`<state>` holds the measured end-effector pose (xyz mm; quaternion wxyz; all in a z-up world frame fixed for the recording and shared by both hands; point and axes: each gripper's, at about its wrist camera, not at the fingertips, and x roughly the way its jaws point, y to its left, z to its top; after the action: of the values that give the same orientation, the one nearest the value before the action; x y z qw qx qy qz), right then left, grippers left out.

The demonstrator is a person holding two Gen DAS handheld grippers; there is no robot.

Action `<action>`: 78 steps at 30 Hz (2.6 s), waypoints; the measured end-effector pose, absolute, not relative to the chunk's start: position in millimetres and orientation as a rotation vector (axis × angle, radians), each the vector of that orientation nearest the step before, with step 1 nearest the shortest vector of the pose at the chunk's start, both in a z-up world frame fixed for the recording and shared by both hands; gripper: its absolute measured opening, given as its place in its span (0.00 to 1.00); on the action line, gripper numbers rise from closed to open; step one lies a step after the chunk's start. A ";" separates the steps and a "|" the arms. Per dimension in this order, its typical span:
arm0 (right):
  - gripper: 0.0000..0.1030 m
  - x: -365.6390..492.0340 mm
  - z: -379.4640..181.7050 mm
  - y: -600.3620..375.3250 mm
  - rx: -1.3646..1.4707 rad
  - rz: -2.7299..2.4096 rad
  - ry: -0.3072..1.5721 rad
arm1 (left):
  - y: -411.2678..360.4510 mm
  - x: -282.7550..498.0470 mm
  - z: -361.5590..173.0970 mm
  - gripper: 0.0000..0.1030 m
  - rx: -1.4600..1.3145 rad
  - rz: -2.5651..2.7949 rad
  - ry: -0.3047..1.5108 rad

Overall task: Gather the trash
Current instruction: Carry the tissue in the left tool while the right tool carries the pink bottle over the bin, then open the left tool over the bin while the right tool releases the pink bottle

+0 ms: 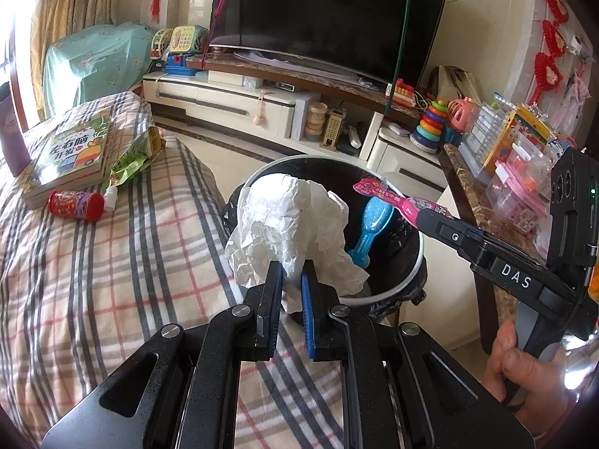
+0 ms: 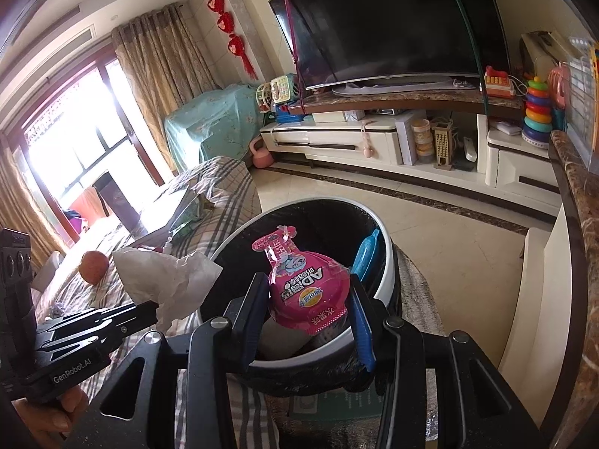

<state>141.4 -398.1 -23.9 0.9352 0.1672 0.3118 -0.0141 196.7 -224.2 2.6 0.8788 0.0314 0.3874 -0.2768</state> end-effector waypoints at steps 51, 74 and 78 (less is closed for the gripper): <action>0.38 178.0 -32.8 -411.4 0.296 -0.021 0.717 | -273.8 228.5 -13.9 0.09 0.168 -0.597 0.864; 0.95 138.9 -13.6 -404.5 0.397 0.007 0.638 | -218.8 197.9 2.0 0.67 0.055 -0.510 0.804; 0.97 118.7 -14.0 -388.7 0.414 0.006 0.628 | -184.2 177.1 6.9 0.76 -0.037 -0.478 0.758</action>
<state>118.7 -388.7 -14.0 0.9300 0.2024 0.3068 0.0027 177.1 -184.2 6.9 0.9012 -0.0180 0.3662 -0.2309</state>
